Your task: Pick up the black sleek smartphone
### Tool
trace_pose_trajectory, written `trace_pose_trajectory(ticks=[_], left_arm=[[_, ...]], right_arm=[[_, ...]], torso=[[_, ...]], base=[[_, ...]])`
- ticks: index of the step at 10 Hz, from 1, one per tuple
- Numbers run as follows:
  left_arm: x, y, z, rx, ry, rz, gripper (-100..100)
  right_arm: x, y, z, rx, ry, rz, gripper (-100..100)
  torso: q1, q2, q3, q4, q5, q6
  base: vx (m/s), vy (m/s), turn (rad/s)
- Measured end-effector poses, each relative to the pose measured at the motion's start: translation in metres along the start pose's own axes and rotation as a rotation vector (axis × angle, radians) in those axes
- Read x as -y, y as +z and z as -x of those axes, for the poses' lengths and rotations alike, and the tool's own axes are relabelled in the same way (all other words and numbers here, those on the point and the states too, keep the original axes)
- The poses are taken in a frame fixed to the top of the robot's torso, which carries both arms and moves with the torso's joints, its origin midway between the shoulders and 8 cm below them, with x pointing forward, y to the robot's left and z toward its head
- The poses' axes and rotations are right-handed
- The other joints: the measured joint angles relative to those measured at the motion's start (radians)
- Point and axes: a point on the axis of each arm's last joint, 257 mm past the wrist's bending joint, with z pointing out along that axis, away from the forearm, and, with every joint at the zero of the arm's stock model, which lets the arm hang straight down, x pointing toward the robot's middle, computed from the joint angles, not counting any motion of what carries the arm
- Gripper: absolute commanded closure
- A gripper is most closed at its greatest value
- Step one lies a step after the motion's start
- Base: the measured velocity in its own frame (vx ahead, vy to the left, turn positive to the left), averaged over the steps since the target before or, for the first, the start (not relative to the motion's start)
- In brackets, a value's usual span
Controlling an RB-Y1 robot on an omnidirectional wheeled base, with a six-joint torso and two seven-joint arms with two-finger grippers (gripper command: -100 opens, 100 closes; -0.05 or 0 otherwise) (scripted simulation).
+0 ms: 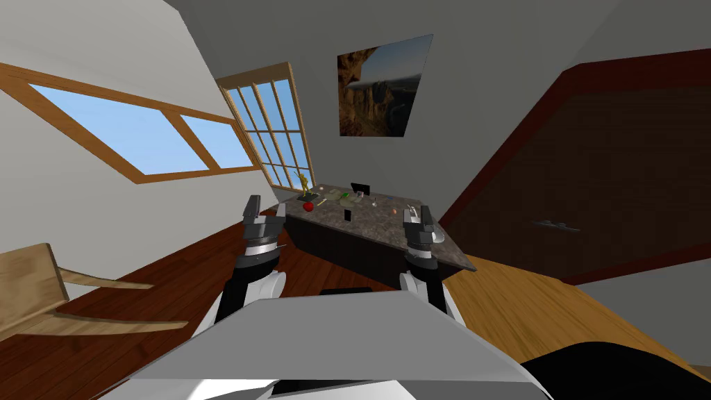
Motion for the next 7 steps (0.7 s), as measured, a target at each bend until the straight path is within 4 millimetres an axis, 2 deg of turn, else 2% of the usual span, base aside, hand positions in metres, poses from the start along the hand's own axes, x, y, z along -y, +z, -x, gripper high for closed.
trace_pose_trajectory(ticks=[3, 7], left_arm=[[-0.02, 0.0, -0.009, -0.068, 0.055, 0.044, -100], [-0.066, -0.01, -0.02, -0.15, 0.158, 0.131, -100]], right_arm=[[0.0, 0.0, 0.0, 0.0, 0.0, 0.0, 0], [0.0, 0.0, 0.0, 0.0, 0.0, 0.0, 0]], torso=[[-0.003, -0.001, -0.001, 0.0, -0.001, 0.0], [-0.004, -0.003, -0.002, -0.001, -0.001, 0.0]], base=[[0.017, -0.05, -0.071], [0.036, -0.064, -0.084]])
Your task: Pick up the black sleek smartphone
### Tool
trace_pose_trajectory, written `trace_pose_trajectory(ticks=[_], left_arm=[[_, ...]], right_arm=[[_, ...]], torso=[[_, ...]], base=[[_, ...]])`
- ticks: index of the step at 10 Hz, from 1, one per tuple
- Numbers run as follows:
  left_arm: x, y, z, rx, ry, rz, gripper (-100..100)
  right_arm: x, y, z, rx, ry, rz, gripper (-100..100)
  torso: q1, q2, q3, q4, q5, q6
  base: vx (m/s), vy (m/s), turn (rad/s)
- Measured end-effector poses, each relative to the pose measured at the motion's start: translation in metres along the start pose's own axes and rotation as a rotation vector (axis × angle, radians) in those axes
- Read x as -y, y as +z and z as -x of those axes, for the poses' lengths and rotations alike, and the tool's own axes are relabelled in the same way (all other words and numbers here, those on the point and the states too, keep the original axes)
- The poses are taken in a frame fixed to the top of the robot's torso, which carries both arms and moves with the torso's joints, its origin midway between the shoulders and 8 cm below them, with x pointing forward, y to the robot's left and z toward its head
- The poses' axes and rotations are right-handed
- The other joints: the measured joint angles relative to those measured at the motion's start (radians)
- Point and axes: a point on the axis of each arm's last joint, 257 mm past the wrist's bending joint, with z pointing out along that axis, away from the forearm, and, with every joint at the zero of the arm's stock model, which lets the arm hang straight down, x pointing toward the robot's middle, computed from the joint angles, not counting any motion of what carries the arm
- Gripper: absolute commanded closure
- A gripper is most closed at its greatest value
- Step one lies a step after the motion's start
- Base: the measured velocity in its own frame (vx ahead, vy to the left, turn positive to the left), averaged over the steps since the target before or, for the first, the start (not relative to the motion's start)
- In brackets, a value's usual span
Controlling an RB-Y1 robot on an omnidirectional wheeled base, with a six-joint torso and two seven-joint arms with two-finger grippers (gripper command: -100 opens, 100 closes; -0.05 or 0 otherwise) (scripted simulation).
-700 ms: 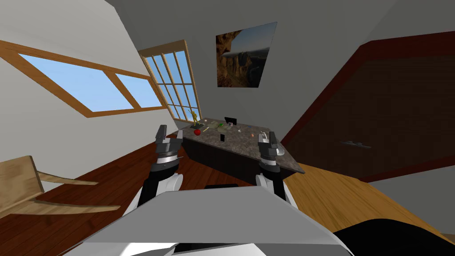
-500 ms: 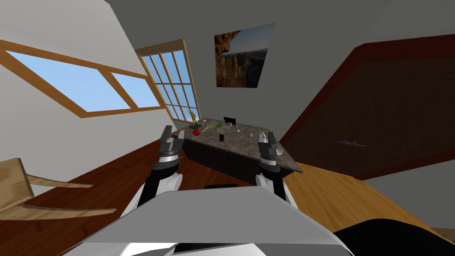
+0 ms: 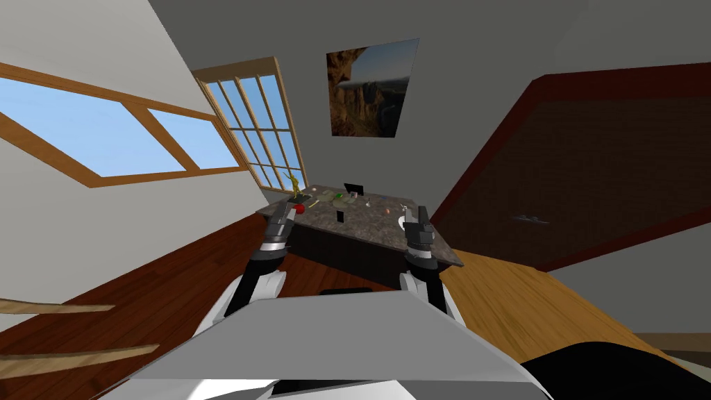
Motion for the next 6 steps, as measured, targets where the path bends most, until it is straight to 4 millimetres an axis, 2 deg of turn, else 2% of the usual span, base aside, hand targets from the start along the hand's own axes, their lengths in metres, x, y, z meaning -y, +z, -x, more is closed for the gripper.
trace_pose_trajectory(ticks=[6], left_arm=[[-0.058, -0.003, -0.014, -0.087, 0.136, 0.116, -100]], right_arm=[[0.0, 0.0, 0.0, 0.0, 0.0, 0.0, 0]], torso=[[0.002, 0.001, 0.001, 0.0, 0.0, 0.0]], base=[[0.029, -0.055, -0.077]])
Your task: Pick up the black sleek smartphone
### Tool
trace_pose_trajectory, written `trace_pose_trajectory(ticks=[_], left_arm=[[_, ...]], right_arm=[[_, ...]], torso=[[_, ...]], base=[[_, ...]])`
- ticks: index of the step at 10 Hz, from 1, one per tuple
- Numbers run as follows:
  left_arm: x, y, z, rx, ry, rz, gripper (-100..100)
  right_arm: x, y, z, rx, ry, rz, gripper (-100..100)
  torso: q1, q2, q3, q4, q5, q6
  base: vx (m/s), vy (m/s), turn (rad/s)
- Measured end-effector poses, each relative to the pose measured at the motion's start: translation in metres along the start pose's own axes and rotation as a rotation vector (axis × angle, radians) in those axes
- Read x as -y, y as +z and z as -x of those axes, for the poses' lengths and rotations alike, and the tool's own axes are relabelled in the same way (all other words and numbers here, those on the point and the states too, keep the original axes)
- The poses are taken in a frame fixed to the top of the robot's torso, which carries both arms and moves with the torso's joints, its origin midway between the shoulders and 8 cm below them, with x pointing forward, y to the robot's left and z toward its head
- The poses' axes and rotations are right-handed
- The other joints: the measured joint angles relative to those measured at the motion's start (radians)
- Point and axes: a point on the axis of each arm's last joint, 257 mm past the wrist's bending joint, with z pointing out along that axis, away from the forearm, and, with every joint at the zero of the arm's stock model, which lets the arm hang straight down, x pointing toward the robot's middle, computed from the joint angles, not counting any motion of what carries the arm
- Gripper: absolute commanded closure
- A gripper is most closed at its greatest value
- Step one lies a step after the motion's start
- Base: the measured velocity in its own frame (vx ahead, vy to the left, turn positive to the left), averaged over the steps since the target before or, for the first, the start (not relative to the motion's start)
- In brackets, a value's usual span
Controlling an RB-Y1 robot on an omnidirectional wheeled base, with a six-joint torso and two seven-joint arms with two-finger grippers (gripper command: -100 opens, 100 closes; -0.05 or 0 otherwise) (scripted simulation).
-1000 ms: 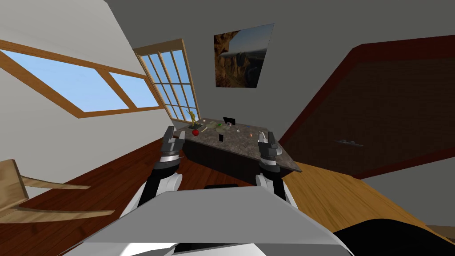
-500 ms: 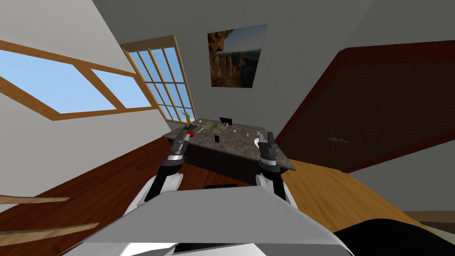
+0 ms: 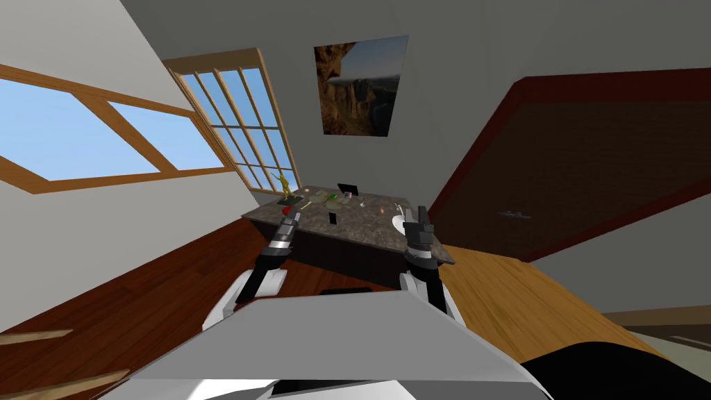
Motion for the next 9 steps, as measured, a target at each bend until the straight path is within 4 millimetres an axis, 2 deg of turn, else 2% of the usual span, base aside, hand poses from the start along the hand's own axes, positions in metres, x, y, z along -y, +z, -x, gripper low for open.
trace_pose_trajectory(ticks=[4, 6, 9], left_arm=[[-0.042, -0.001, -0.011, -0.064, 0.107, 0.078, -100], [-0.07, -0.001, -0.018, -0.113, 0.19, 0.134, -100], [-0.102, -0.007, -0.02, -0.165, 0.283, 0.196, -100]], right_arm=[[0.0, 0.0, 0.0, 0.0, 0.0, 0.0, 0], [0.0, 0.0, 0.0, 0.0, 0.0, 0.0, 0], [0.0, 0.0, 0.0, 0.0, 0.0, 0.0, 0]], torso=[[-0.001, 0.0, 0.0, 0.0, 0.0, 0.0], [-0.003, 0.0, 0.0, 0.0, -0.001, 0.0], [-0.001, 0.0, 0.0, 0.0, 0.0, 0.0]], base=[[0.03, -0.067, -0.092], [0.031, -0.078, -0.114], [0.024, -0.062, -0.073]])
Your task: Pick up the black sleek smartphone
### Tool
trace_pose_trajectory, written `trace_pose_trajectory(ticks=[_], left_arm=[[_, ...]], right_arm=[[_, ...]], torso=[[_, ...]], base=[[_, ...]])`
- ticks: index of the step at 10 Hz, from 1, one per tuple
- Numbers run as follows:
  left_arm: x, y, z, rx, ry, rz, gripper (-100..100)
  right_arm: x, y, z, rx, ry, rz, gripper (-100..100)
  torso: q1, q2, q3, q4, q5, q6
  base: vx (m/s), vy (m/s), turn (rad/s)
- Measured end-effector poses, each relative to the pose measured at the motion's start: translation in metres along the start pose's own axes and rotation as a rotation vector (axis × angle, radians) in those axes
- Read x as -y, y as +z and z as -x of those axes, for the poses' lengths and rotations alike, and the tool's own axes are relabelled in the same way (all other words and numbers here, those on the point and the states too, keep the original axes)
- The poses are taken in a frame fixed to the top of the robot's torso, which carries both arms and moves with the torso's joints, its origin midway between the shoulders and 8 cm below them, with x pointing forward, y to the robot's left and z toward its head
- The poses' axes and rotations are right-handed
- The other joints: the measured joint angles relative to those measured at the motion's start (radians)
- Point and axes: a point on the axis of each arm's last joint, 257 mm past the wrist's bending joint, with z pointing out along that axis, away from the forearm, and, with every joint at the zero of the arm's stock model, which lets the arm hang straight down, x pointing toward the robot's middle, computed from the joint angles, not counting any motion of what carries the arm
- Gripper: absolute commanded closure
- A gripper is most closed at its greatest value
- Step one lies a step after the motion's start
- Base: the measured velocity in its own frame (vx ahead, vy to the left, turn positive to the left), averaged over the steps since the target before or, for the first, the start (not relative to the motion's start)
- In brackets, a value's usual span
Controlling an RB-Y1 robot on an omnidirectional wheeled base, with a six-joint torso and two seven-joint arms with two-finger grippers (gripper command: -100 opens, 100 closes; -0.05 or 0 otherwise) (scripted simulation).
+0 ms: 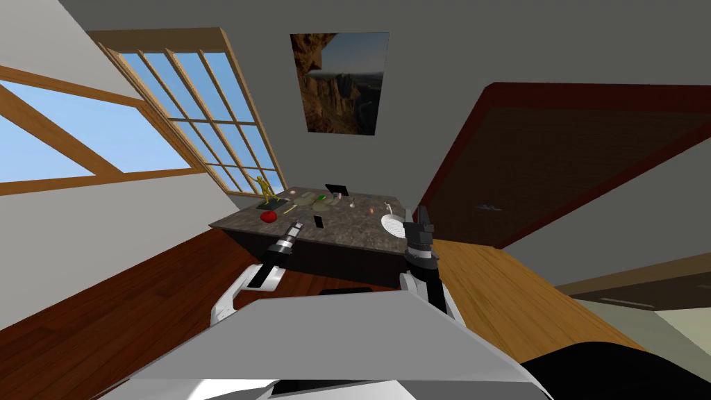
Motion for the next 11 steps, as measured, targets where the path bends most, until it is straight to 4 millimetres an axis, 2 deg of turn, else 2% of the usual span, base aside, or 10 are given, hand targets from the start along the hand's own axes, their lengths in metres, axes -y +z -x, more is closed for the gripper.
trace_pose_trajectory(ticks=[4, 9, 10, 11], left_arm=[[-0.044, 0.004, -0.012, -0.067, 0.13, 0.076, -100], [-0.095, 0.001, -0.01, -0.143, 0.296, 0.168, -100], [-0.096, 0.001, -0.01, -0.145, 0.3, 0.172, 0], [-0.096, 0.001, -0.01, -0.145, 0.3, 0.171, -100]], right_arm=[[0.0, 0.0, 0.0, 0.0, 0.0, 0.0, 0], [0.0, 0.0, 0.0, 0.0, 0.0, 0.0, 0], [0.0, 0.0, 0.0, 0.0, 0.0, 0.0, 0], [0.0, 0.0, 0.0, 0.0, 0.0, 0.0, 0]], torso=[[0.0, 0.0, 0.0, 0.0, 0.0, 0.0], [0.002, -0.003, -0.001, 0.0, 0.0, 0.0], [0.003, -0.001, -0.001, 0.0, 0.001, 0.0], [0.004, 0.001, 0.001, 0.0, 0.001, 0.0]], base=[[0.024, -0.062, -0.091], [0.051, -0.041, -0.063], [0.007, -0.002, 0.003], [0.0, 0.0, 0.0]])
